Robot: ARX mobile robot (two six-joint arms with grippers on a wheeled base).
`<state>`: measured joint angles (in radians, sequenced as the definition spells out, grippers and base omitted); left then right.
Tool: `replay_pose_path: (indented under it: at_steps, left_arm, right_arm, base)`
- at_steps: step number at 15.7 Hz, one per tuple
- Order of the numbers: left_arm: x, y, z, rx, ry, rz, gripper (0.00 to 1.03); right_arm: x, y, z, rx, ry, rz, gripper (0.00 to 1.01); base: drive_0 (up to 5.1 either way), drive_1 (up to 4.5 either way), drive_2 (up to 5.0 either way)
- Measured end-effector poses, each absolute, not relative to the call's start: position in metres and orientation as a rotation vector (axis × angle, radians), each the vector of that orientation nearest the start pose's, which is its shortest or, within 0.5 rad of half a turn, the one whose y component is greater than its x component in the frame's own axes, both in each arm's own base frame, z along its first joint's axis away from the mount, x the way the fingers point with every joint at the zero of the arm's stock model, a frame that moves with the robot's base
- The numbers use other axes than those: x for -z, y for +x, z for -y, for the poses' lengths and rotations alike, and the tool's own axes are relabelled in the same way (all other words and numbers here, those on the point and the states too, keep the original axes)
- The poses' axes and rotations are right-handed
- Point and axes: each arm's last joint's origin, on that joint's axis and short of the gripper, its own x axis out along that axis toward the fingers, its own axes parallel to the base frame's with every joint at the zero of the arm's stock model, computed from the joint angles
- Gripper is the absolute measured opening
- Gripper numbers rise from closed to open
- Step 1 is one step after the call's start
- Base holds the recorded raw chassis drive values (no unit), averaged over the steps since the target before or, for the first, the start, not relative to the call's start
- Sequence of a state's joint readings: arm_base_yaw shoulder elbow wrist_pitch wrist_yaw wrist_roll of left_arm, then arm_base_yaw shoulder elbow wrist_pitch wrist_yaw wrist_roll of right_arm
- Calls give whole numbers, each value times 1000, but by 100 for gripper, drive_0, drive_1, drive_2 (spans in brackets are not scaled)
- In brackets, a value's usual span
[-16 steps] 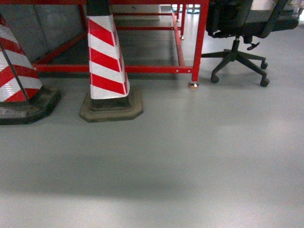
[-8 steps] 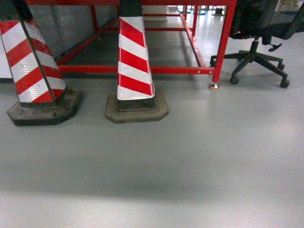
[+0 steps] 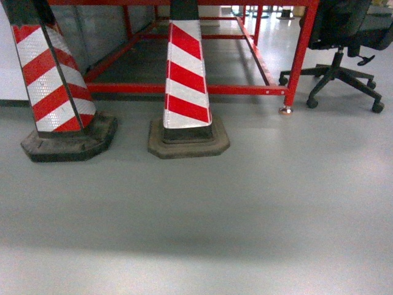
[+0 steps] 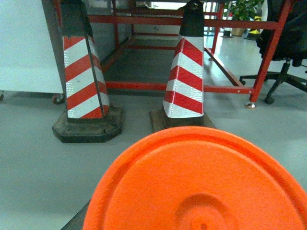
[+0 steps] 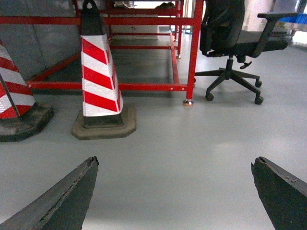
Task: Pick capacitor and pack into box
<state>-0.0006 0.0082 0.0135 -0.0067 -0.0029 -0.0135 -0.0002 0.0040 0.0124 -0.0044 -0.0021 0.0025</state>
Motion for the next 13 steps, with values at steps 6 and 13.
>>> replay_pose_path:
  at_steps: [6, 13]
  left_arm:
    - [-167, 97, 0, -2, -14, 3, 43]
    - [-167, 97, 0, -2, -14, 0, 43]
  right_arm:
    - [-167, 97, 0, -2, 2, 8, 98]
    - [-167, 97, 0, -1, 2, 4, 98]
  base:
    - [-1, 135, -137]
    - [-5, 404, -414]
